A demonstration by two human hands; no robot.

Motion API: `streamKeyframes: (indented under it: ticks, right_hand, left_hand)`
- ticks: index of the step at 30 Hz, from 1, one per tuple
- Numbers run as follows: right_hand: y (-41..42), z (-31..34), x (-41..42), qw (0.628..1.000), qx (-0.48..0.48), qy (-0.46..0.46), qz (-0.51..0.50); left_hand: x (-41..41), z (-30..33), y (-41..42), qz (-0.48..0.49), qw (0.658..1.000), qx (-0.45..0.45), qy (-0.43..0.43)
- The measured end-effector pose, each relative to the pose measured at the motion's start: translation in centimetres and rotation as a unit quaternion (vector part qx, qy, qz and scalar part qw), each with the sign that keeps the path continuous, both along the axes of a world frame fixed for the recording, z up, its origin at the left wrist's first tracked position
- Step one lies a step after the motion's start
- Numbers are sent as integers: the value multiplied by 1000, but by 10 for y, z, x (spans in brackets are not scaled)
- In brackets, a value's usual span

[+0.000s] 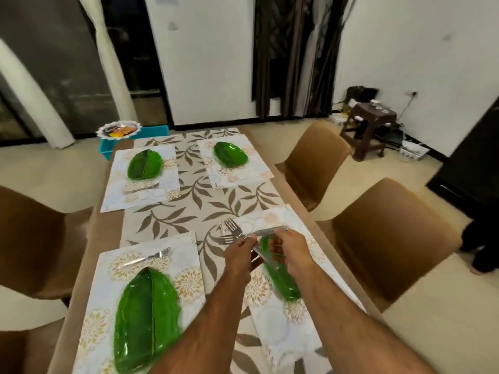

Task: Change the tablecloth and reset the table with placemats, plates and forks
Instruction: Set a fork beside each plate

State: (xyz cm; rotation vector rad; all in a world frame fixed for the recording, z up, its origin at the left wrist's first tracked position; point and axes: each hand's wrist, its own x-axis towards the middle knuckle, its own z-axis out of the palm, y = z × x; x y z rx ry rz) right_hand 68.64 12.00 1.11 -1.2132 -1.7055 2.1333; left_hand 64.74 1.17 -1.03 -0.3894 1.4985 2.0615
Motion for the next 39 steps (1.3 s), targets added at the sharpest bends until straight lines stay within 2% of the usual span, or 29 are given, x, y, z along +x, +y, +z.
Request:
streamKeyframes:
  ticks: [4, 10, 17, 22, 25, 28, 31, 35, 37, 39]
  right_hand:
    - [69, -32, -46, 999, 7, -28, 38]
    - [141, -77, -116, 991, 7, -97, 95]
    - [157, -129, -165, 969, 2, -189, 157]
    - [165, -145, -169, 954, -48, -233, 183]
    - [170, -146, -171, 955, -62, -230, 177]
    - [169, -131, -164, 954, -28, -224, 197]
    - [163, -98, -137, 951, 33, -161, 263]
    - [153, -45, -79, 907, 6, -72, 415]
    - [156, -31, -53, 895, 2, -46, 444]
    - [166, -22, -28, 900, 0, -22, 435]
  left_hand:
    - [-16, -27, 37, 63, 997, -47, -20]
    - [-46, -53, 74, 166, 982, -63, -60]
    - [-65, -75, 96, 225, 970, -51, -78]
    - [-63, -80, 98, 254, 963, -45, -85]
    - [-59, -75, 95, 261, 961, -49, -82]
    - [-53, -70, 93, 266, 960, -51, -70]
    - [-45, -58, 100, 251, 966, -36, -54]
    - [-27, -34, 121, 219, 975, -25, -20]
    - [-15, -24, 132, 211, 977, -39, -10]
    - [1, -12, 141, 207, 976, -68, -2]
